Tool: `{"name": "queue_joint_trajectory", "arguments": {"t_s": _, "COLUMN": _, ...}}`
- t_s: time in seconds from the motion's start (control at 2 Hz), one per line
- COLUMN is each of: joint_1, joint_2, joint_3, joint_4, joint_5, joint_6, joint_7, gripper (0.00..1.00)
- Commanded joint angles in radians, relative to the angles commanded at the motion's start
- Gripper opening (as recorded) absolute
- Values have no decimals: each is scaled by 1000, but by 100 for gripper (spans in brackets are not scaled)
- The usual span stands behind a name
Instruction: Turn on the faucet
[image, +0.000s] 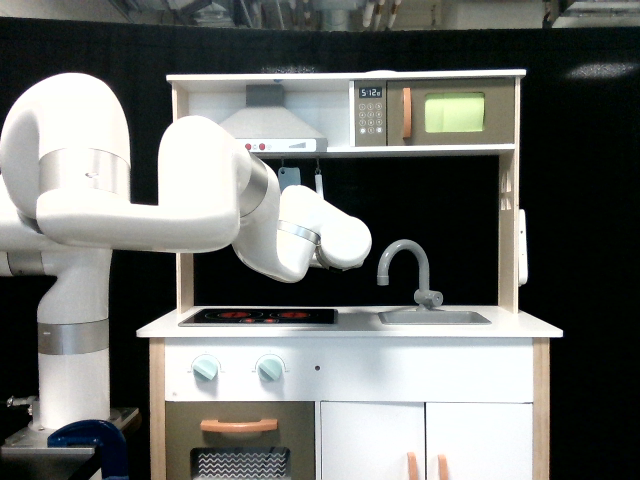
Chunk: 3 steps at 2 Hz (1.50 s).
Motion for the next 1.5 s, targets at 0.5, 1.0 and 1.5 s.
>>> {"name": "queue_joint_trajectory", "arguments": {"t_s": 0.5, "joint_1": 110, "joint_2": -43, "joint_3": -47, "joint_4": 68, "joint_5": -49, "joint_6": -44, "joint_7": 15, "gripper": 100}}
{"name": "queue_joint_trajectory", "arguments": {"t_s": 1.0, "joint_1": 144, "joint_2": -63, "joint_3": -93, "joint_4": 157, "joint_5": -107, "joint_6": 12, "joint_7": 38, "gripper": 100}}
{"name": "queue_joint_trajectory", "arguments": {"t_s": 1.5, "joint_1": 116, "joint_2": -80, "joint_3": -112, "joint_4": 213, "joint_5": -173, "joint_6": 91, "joint_7": 76, "gripper": 100}}
